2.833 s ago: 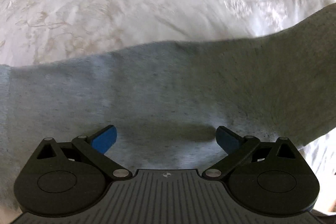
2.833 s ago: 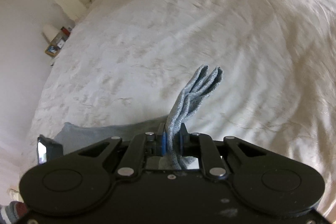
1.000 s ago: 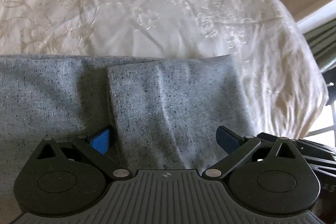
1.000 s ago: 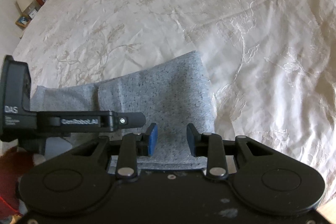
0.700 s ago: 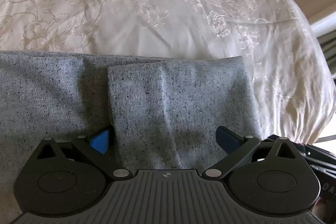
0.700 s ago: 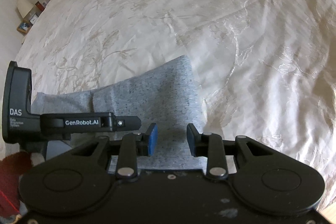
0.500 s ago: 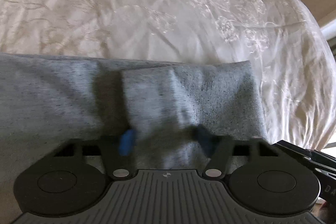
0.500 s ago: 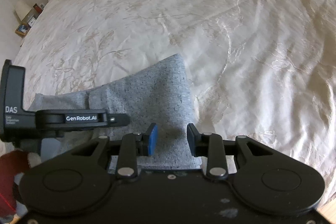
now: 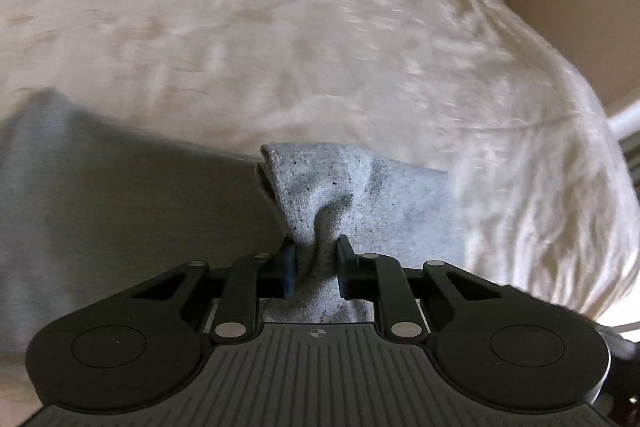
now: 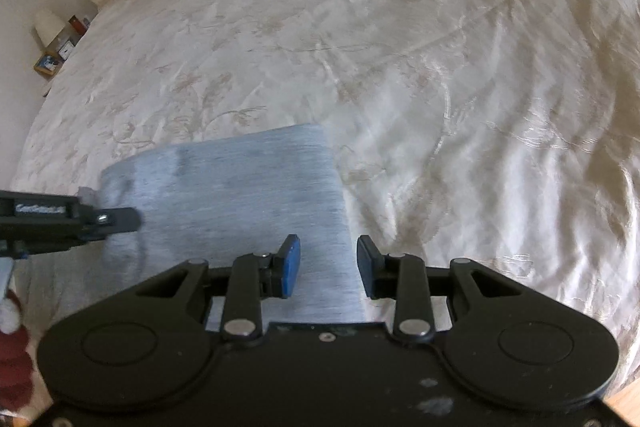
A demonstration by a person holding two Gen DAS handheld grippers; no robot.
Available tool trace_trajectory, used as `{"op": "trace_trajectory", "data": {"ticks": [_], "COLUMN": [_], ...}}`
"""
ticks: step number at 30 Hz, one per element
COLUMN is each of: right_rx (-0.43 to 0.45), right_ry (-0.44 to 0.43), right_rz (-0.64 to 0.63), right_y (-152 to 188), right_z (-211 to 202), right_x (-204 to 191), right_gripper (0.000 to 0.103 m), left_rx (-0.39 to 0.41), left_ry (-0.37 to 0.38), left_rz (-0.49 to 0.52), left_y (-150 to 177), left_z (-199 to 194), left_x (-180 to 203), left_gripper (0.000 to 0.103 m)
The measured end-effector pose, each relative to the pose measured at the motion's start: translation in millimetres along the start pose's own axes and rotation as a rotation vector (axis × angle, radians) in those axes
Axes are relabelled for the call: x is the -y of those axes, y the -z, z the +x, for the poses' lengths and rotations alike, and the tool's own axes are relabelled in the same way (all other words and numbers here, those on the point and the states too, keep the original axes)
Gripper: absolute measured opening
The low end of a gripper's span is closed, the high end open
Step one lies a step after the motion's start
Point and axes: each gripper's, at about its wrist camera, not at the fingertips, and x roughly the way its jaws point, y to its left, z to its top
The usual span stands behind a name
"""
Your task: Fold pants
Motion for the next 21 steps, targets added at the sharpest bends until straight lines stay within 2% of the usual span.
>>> {"op": "trace_trajectory", "data": {"ticks": [5,8,12,16,19,20,21], "right_rx": [-0.014,-0.018,-0.010,-0.057,-0.164,-0.193,-0.197], "right_ry": [-0.019,-0.036,-0.067,-0.097,0.035,0.065,0.053], "right_rz": [-0.035,-0.067,-0.129,-0.209,-0.259,-0.225,-0.179], "right_y": [1.5,-0.6,-7.0,-5.5,9.0,13.2,14.1], "right_z": [7.5,10.8,13.9,28.2,59.2,66.6,66.1], "right_x": [-17.8,-29.2,-45.6,-58.7,-50.0,-38.7,-29.1], "right_gripper": [0.034,0.034,0.033,0.023,0.024,0.024,0.024], "left_rx": [-0.082,-0.156,-0.126,-0.052,-0.010,0.001,0.013], "left_ry": [-0.092,-0.066,-0.044,-0.076,-0.108,-0.110,-0.107], "left_rz": [-0.055,-0.085,-0.086,-0.055,-0.002,0.018,0.036], "left_y": [2.7,2.0,0.3,3.5,7.2,8.2,8.5], "left_z": [23.8,45.7,40.2,24.4,13.0,6.9,3.2], "left_x": [-49.3,-68.9,-67.6,-62.3,-53.2,-52.1,-47.8], "left_gripper": [0.021,0.028,0.028,0.029,0.029,0.029,0.029]}}
